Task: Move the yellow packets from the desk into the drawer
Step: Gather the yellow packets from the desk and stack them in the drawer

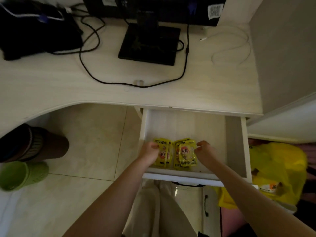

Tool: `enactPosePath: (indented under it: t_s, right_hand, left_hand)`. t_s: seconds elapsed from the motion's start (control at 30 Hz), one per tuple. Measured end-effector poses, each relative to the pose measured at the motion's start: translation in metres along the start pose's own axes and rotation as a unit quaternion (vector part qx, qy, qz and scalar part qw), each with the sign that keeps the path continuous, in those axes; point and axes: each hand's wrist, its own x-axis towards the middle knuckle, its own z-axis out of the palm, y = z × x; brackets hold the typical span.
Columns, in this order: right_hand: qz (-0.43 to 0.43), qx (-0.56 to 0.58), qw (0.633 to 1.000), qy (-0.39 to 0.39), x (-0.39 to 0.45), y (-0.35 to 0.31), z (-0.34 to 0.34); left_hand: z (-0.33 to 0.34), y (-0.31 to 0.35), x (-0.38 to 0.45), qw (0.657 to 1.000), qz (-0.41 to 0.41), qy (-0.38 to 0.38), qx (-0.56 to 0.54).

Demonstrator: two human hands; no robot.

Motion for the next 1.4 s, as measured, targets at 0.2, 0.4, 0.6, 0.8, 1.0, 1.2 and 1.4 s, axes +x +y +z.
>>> enactPosePath:
  t_s: [0.2, 0.4, 0.6, 0.8, 1.0, 1.2, 1.4]
  right_hand:
    - [-0.142, -0.084, 0.986, -0.008, -0.044, -0.057, 0.011]
    - [-0.277, -0.199, 0.939, -0.041, -0.093, -0.116, 0.049]
    - [-0.373, -0.265, 0.886, -0.078, -0.145, -0.173, 0.121]
    - [-0.423, -0.294, 0.849, -0.116, -0.192, -0.231, 0.202]
    - [-0.453, -0.296, 0.83, -0.134, -0.221, -0.294, 0.272]
    - [-0.481, -0.286, 0.818, -0.132, -0.23, -0.367, 0.319]
    - [-0.506, -0.295, 0.802, -0.114, -0.216, -0.449, 0.348]
  left_hand:
    - [-0.052, -0.019, -0.059, 0.984, 0.134, 0.111, 0.042]
    - [-0.101, -0.071, -0.1, 0.963, 0.153, 0.195, 0.106]
    - [-0.153, -0.141, -0.138, 0.951, 0.109, 0.274, 0.088]
    - [-0.217, -0.223, -0.172, 0.939, 0.063, 0.327, 0.093]
    - [-0.281, -0.302, -0.186, 0.932, 0.013, 0.351, 0.086]
    - [-0.345, -0.344, -0.172, 0.925, -0.028, 0.37, 0.075]
    - [-0.41, -0.351, -0.136, 0.919, -0.04, 0.388, 0.054]
